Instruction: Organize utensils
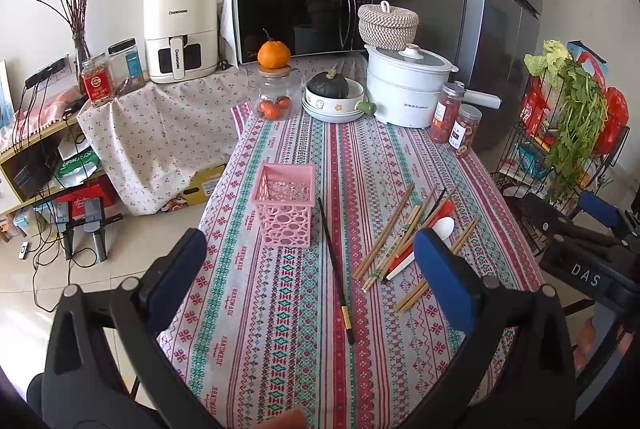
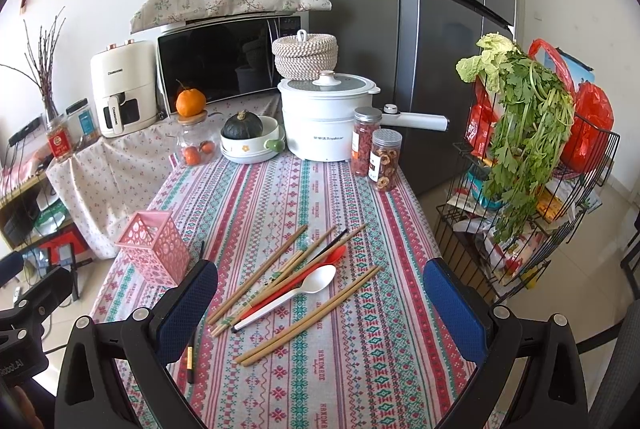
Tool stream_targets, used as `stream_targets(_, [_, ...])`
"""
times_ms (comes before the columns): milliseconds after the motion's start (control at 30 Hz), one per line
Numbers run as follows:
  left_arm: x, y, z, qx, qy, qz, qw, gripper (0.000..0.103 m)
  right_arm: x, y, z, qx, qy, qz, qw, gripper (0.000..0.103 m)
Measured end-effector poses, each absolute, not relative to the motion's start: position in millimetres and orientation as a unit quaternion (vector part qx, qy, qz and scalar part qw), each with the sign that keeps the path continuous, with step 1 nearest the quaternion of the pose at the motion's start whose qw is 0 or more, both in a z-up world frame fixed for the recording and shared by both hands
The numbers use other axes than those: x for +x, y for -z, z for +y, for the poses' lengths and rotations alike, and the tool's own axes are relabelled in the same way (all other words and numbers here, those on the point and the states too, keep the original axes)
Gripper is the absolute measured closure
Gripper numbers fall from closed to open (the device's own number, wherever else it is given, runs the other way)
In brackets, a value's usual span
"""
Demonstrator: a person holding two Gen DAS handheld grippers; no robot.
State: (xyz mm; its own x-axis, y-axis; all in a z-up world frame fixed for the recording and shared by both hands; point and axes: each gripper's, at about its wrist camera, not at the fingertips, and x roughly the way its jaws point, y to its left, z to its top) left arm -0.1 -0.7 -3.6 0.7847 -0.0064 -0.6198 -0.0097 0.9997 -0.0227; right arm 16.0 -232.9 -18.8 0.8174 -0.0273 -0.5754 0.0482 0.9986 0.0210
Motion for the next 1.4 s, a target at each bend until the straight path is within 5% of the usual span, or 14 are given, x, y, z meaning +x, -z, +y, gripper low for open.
stream_targets(1400, [-2.1, 3.8, -7.3, -0.003, -0.003, 0.324, 0.946, 0.0, 18.0, 27.7, -233.6, 0.015, 0.019, 0.312, 0.95, 0.0])
